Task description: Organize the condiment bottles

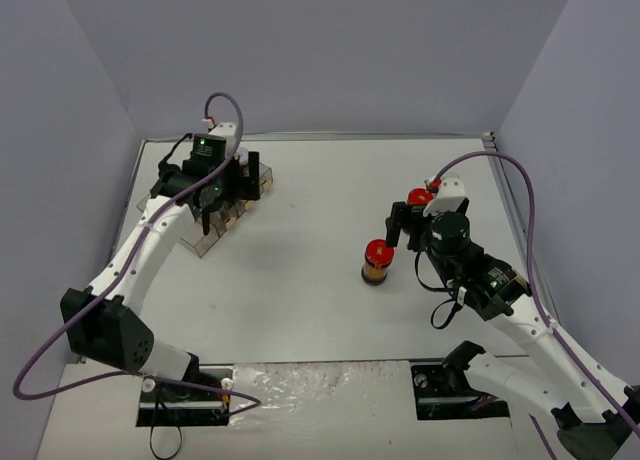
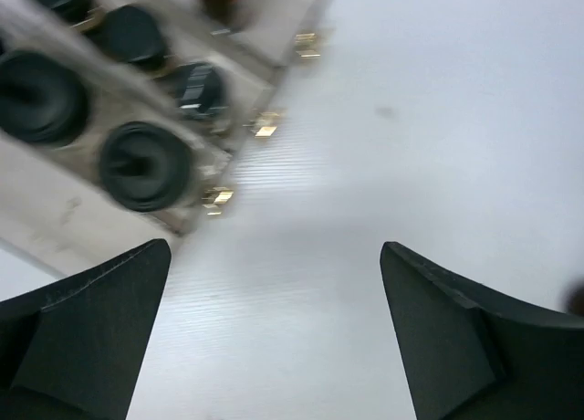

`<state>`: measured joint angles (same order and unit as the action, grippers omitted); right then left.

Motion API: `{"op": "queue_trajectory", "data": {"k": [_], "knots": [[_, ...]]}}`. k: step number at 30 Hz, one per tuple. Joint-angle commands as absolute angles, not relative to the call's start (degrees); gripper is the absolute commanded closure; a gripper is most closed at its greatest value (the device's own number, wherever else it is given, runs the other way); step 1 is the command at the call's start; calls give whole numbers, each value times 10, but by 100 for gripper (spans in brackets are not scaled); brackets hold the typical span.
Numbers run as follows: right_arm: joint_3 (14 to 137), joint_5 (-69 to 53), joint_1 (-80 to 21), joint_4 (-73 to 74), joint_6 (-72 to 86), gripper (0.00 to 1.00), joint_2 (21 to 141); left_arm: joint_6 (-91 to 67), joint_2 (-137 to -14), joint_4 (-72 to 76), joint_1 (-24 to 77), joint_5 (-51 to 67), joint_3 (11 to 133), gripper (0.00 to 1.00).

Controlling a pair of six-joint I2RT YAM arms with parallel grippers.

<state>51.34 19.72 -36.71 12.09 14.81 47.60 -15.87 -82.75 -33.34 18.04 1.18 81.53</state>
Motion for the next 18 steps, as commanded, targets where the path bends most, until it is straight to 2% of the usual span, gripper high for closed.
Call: {"op": "queue_trajectory", "data": {"k": [1,5,9,18], "knots": [[552,205,-363,95,138,0,463,-118,-788,-243,306,67,772,3],[568,199,-363,94,138,0,448,-123,-818,-174,410,85,763,3],[591,218,-363,94,143,0,417,-135,-869,-138,473,81,790,3],[618,255,-363,103,122,0,354,-148,-965,-103,551,76,861,3]]}}
